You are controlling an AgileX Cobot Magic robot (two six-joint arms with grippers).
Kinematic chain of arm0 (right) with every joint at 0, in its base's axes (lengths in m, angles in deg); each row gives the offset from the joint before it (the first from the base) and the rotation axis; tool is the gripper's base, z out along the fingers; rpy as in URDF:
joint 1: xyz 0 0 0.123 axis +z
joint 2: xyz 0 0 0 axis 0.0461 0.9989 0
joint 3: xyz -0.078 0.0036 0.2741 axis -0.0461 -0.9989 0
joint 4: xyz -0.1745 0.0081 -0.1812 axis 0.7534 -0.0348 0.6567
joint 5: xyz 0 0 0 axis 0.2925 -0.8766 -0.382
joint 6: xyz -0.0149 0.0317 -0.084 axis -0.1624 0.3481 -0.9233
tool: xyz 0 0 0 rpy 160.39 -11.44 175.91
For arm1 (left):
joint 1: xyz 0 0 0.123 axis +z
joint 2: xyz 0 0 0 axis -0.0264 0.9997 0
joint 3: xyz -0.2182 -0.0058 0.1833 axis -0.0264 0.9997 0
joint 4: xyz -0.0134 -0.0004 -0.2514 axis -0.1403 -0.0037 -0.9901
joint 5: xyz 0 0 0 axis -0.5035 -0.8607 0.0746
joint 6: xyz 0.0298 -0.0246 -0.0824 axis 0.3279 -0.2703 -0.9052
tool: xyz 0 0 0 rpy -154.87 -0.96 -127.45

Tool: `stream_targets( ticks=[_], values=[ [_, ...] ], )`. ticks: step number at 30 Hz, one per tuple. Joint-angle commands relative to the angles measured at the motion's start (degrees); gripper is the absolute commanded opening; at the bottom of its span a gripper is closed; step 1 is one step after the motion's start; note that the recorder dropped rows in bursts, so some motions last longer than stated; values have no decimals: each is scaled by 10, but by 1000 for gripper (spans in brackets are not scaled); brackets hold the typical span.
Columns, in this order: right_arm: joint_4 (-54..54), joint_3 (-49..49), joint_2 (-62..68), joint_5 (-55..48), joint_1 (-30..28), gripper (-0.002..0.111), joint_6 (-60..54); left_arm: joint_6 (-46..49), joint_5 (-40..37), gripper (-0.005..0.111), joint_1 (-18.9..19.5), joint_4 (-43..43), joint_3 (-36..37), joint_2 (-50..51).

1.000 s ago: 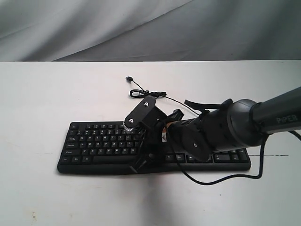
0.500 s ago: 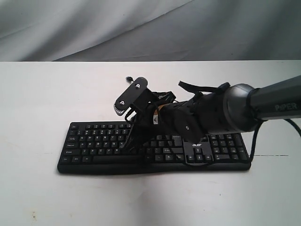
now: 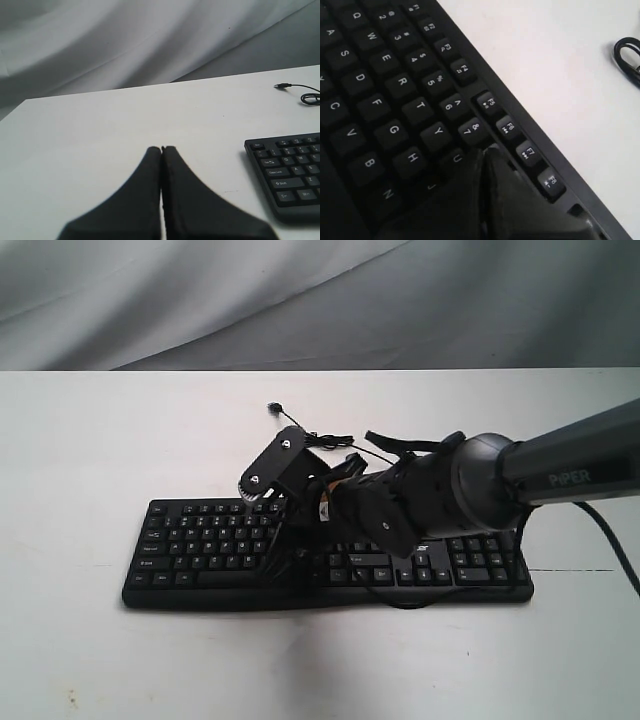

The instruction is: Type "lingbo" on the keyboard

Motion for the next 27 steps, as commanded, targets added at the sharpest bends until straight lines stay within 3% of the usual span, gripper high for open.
stream_targets(
  ticks=[1, 27],
  values=[
    [5, 3, 0, 5, 3, 0, -2, -3, 6, 0, -4, -1, 3, -2],
    [5, 3, 2, 2, -2, 0, -17, -3, 6, 0, -4, -1, 3, -2]
  ],
)
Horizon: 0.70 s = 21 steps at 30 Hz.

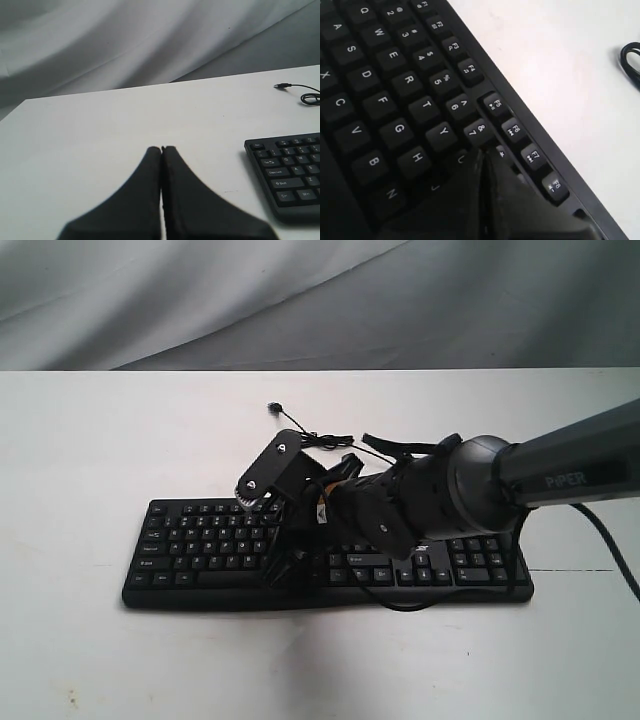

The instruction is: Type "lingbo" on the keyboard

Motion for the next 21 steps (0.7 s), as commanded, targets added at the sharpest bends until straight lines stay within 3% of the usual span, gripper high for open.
stream_targets(
  ticks=[1, 21],
  values=[
    [5, 3, 1, -1, -5, 0, -2, -3, 6, 0, -4, -1, 3, -2],
    [5, 3, 12, -16, -5, 0, -2, -3, 6, 0, -4, -1, 3, -2]
  ],
)
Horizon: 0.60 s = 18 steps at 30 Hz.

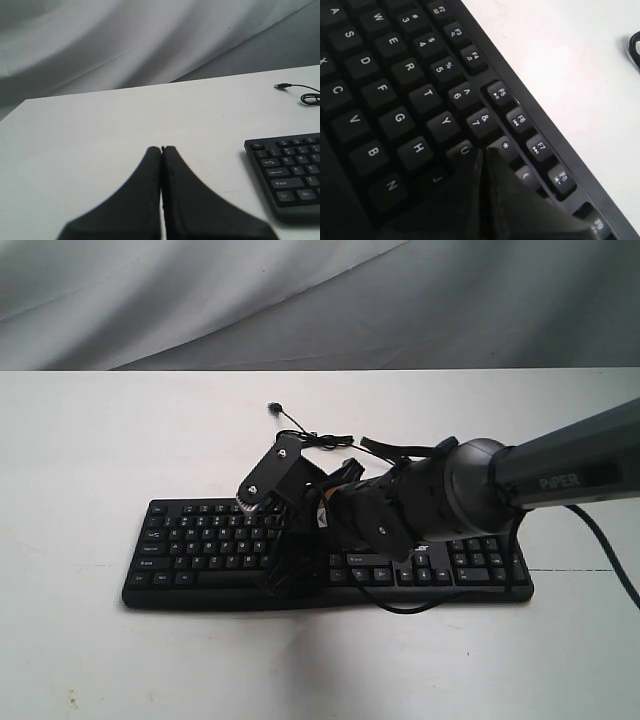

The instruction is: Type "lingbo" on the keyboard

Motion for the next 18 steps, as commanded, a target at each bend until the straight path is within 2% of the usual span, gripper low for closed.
stream_targets(
  ticks=[1, 10, 18],
  values=[
    [5, 2, 5, -7, -5, 0, -2, -3, 6, 0, -4, -1, 3, -2],
    [5, 2, -39, -31, -1, 0, -2, -3, 6, 0, -4, -1, 3, -2],
    [-6, 2, -49, -48, 41, 0, -2, -3, 6, 0, -4, -1, 3, -2]
  ],
)
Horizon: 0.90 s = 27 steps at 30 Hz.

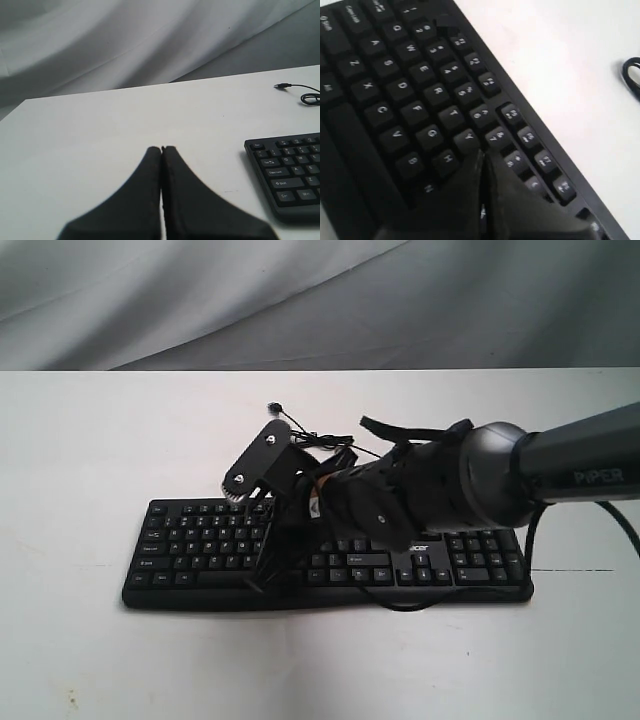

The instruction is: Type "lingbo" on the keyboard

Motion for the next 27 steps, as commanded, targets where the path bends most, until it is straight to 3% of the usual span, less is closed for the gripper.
stream_targets(
  ticks=[1, 27],
  values=[
    [-9, -1, -5, -5, 23, 0, -2, -3, 6, 0, -4, -1, 3, -2],
    [-10, -16, 22, 13, 31, 0, 0, -3, 6, 0, -4, -1, 3, -2]
  ],
)
